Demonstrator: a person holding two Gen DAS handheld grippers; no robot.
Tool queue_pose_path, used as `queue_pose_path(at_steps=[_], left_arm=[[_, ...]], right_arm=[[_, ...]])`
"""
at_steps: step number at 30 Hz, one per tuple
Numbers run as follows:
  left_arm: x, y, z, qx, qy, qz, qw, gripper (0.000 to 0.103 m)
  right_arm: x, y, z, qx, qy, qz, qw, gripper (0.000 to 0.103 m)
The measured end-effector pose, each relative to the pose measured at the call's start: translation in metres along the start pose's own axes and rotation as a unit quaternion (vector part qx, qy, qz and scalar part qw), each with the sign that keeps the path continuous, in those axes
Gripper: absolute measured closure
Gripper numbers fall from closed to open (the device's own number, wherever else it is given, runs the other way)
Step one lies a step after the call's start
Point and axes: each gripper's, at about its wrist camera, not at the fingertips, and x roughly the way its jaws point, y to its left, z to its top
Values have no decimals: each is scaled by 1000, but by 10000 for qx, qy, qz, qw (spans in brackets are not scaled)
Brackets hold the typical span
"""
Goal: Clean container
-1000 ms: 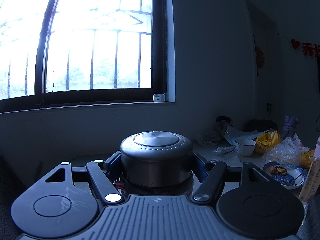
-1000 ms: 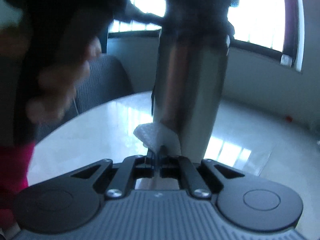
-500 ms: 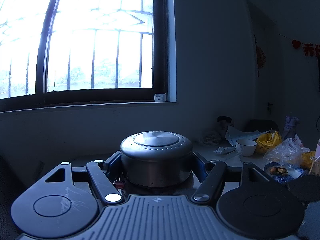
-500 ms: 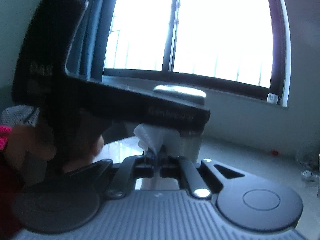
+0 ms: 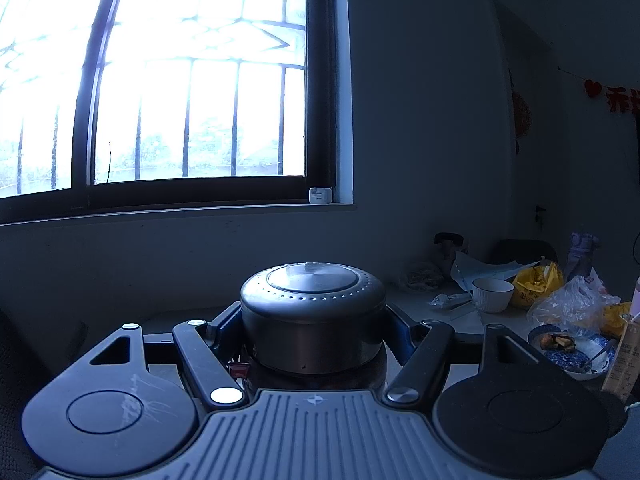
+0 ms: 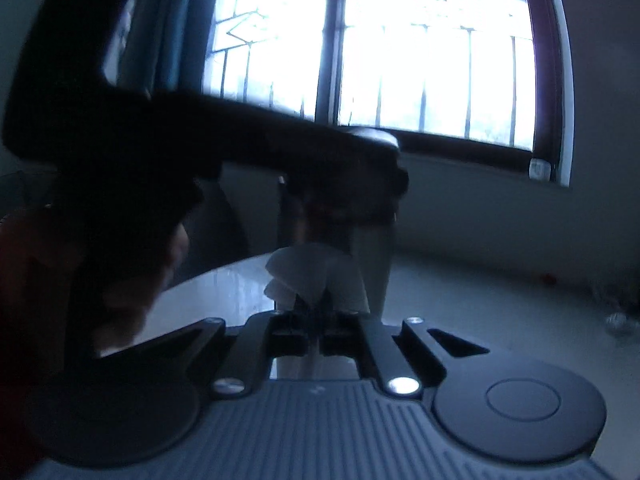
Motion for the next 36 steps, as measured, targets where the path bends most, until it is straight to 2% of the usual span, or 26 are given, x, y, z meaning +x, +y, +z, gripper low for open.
queue_pose_path(at_steps=[4, 14, 21, 25, 28, 36], left_arm=[[0, 0, 1, 5, 0, -4, 10000, 32], [0, -1, 1, 24, 1, 9, 10000, 32], [1, -2, 2, 38, 1, -4, 10000, 32], [1, -1, 2, 37, 0, -2, 10000, 31], [1, -1, 2, 33, 0, -4, 10000, 31], [1, -1, 2, 23, 3, 0, 10000, 31]], right_arm=[[12, -5, -13, 101, 249, -2, 9996, 100], [52, -4, -46, 242, 1188, 144, 9925, 100], [72, -6, -49, 240, 1535, 157, 9877, 100], [69, -5, -49, 256, 1528, 147, 9878, 100], [59, -5, -43, 210, 1363, 103, 9904, 100], [27, -3, -6, 69, 547, -23, 9985, 100]])
